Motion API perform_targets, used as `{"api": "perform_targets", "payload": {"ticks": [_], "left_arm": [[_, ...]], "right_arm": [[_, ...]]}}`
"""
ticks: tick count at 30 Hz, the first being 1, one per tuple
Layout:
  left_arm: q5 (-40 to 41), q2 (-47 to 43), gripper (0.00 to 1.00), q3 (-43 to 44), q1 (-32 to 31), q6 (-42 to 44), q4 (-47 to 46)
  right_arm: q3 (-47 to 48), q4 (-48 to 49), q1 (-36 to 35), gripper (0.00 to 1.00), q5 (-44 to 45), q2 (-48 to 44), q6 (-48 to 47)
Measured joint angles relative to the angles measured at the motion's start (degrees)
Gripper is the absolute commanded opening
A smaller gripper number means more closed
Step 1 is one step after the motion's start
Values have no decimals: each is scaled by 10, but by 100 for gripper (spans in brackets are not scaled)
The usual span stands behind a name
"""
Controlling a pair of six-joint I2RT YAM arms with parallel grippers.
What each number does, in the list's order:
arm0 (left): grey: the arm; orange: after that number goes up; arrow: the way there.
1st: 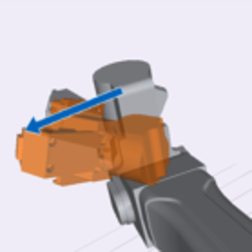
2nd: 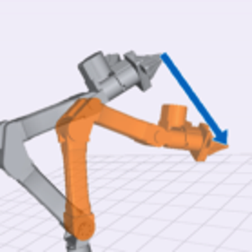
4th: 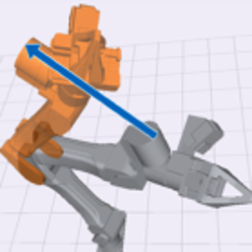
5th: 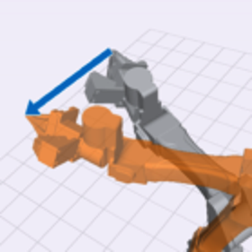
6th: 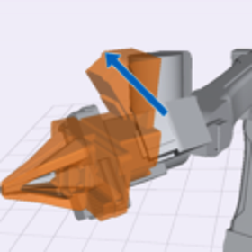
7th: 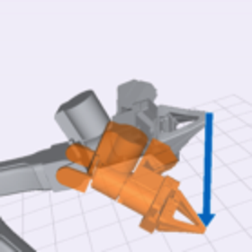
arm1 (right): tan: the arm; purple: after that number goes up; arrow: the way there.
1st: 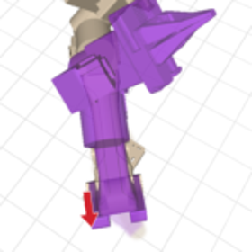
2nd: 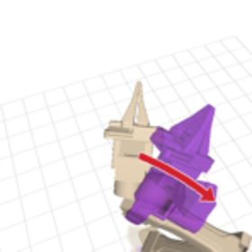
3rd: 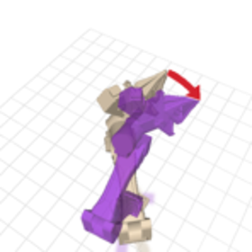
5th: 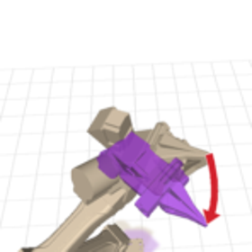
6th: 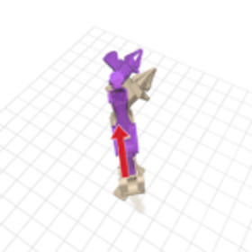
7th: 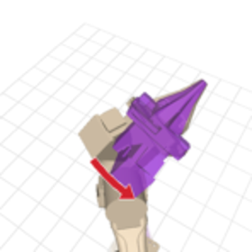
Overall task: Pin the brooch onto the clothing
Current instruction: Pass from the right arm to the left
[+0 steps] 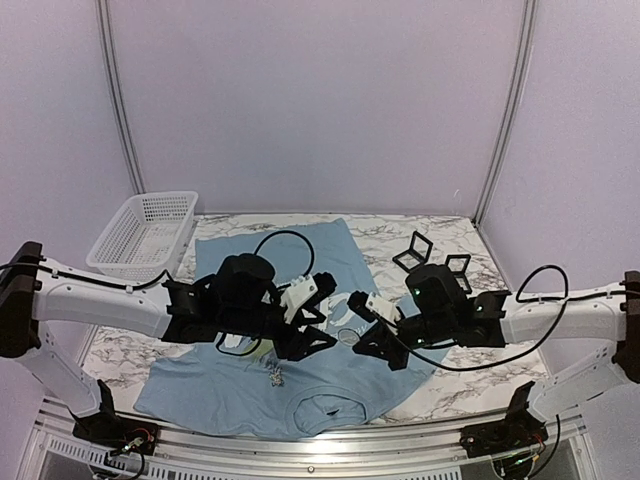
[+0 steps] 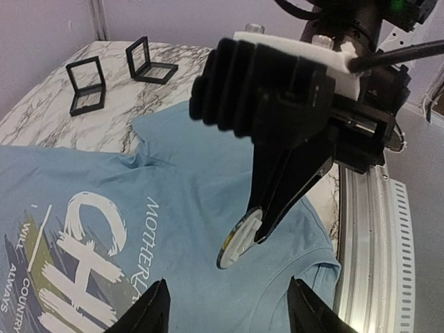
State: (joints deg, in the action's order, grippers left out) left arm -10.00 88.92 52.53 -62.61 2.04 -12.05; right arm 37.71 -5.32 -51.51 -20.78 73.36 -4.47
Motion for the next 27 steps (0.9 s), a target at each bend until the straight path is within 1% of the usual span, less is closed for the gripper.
{"api": "perform_targets", "payload": {"ticks": [2, 5, 8, 10, 13, 14, 16, 17, 21, 22, 24, 26, 27], "left_arm": [[-30, 1, 56, 5, 4, 14, -8], [-66, 14, 46, 14, 6, 26, -13], [-82, 30, 39, 21, 7, 35, -15], [-87, 33, 32, 21, 7, 35, -14], [-93, 34, 19, 21, 7, 40, -15], [-95, 34, 11, 21, 7, 42, -15], [-104, 34, 2, 22, 7, 40, -14], [-110, 34, 0, 23, 7, 44, -14], [-136, 34, 0, 24, 7, 46, -9], [-141, 34, 0, 25, 7, 46, -9], [-150, 33, 0, 26, 10, 43, -10], [-151, 32, 0, 26, 10, 32, -19], [-150, 31, 0, 26, 10, 26, -25]], "right_arm": [[0, -1, 0, 0, -21, -3, -14], [0, -1, 0, 0, -53, -11, -33], [0, 0, 0, 0, -74, -16, -47], [1, 0, -2, 0, -82, -18, -53], [5, 0, -5, 0, -89, -19, -61], [7, -1, -6, 0, -89, -19, -62], [9, -1, -7, 0, -89, -19, -64], [9, -1, -7, 0, -89, -19, -65], [9, -9, -7, 0, -86, -20, -66], [9, -9, -7, 4, -87, -21, -65], [9, -7, -7, 17, -87, -25, -63], [1, 17, -2, 27, -91, -39, -52], [-9, 37, 1, 31, -97, -53, -45]]}}
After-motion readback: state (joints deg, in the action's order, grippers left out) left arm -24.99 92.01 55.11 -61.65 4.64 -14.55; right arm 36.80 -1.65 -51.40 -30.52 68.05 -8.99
